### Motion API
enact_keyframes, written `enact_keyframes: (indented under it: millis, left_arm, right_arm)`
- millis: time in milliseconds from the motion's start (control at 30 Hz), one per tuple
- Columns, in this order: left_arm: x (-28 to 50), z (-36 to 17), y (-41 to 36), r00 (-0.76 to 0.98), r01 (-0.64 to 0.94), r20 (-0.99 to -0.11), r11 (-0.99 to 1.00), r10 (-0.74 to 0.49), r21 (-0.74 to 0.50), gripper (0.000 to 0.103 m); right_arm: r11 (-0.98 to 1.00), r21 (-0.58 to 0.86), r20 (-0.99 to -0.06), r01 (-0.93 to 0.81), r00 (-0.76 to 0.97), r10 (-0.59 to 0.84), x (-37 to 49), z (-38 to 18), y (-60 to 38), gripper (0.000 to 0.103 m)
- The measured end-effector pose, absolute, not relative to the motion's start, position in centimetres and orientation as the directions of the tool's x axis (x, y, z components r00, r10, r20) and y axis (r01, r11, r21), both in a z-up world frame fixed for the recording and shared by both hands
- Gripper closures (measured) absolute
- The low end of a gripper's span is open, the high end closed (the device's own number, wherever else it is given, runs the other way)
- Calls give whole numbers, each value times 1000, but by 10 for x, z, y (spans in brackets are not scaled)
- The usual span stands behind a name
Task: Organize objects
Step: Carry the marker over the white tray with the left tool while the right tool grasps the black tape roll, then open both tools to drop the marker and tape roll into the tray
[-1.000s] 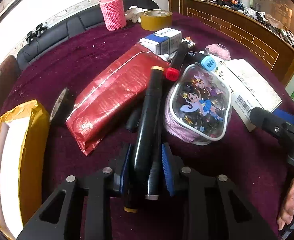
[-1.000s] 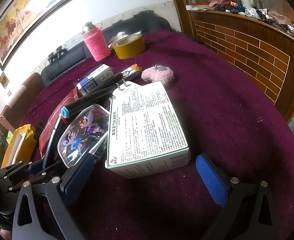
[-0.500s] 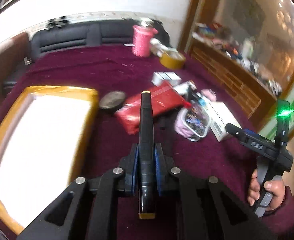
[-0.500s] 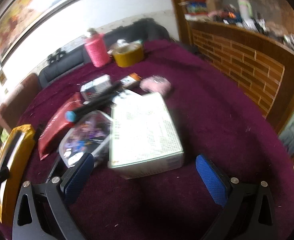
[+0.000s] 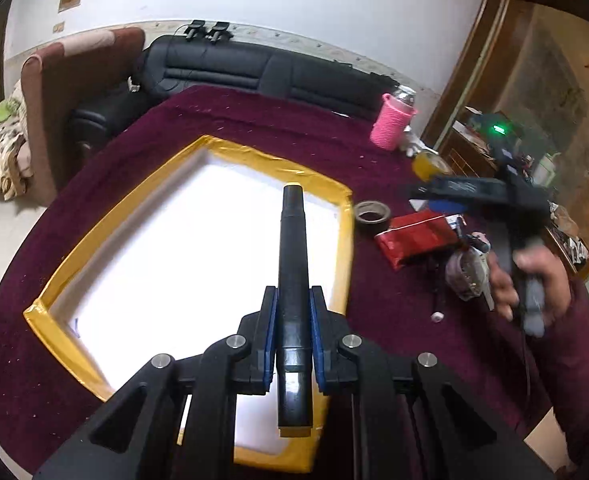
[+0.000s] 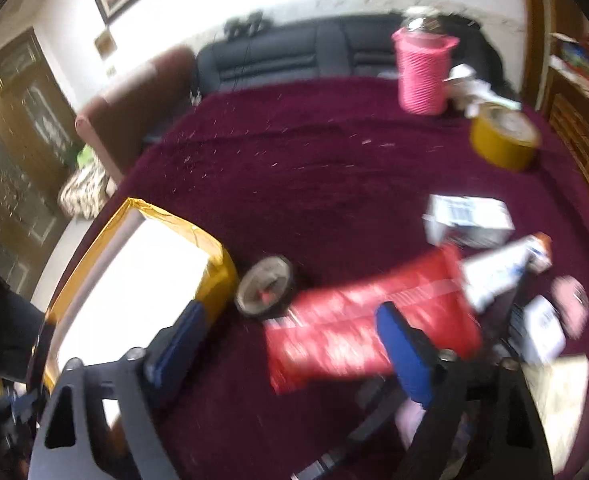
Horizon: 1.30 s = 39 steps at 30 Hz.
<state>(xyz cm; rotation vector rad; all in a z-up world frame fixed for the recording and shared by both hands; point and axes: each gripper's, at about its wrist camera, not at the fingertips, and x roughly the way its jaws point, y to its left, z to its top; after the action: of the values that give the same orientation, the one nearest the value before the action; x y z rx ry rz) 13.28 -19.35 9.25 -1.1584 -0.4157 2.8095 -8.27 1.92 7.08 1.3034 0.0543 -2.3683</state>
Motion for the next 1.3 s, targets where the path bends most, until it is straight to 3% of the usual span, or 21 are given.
enact_keyframes:
  millis: [100, 167, 200, 233, 367, 700, 1033, 1067, 1100, 1133, 1200, 1300]
  left_arm:
    - [130, 89, -202, -709, 40, -685, -961, 167, -275, 89]
    - [129, 85, -207, -705, 40, -688, -959, 171, -280, 89]
    - [126, 82, -208, -702, 40, -690, -957, 177, -286, 89]
    - [125, 80, -209, -700, 41, -692, -956, 180, -289, 89]
    - [127, 75, -213, -695, 43, -694, -952, 189, -303, 89]
    - [89, 79, -205, -692, 37, -698, -957, 183, -288, 89]
    - [14, 43, -193, -588, 48, -781, -955, 209, -292, 87]
    - [13, 41, -194, -581, 49, -782, -949, 227, -312, 84]
    - [12, 41, -195, -580, 48, -779, -945, 238, -325, 69]
    - [13, 43, -196, -589, 47, -773, -945, 236, -324, 47]
    - [17, 50, -199, -617, 45, -752, -944, 230, -326, 26]
    - [22, 53, -207, -638, 98, -745, -939, 196, -330, 22]
  right_arm:
    - [-911, 69, -857, 407, -442, -263, -102, 55, -7, 30]
    - [-912, 40, -883, 408, -413, -223, -112, 41, -16, 47]
    - [-909, 44, -898, 413, -383, -218, -115, 33, -19, 68]
    - [-907, 46, -911, 418, -355, -210, -117, 25, -21, 80]
    - [-907, 49, -900, 419, -376, -222, -112, 28, -18, 88]
    - [-886, 130, -825, 446, -447, -346, -93, 86, -30, 88]
    - [-863, 68, -877, 501, -382, -291, -103, 43, -108, 88]
    - [-862, 60, -881, 503, -379, -282, -104, 40, -110, 88]
    - [-860, 56, -888, 507, -369, -276, -105, 36, -112, 87]
    - [-860, 54, -887, 507, -371, -275, -105, 34, -111, 87]
    - [-864, 70, -882, 499, -374, -287, -103, 36, -106, 79]
    - [-868, 113, -853, 484, -401, -335, -99, 50, -94, 60]
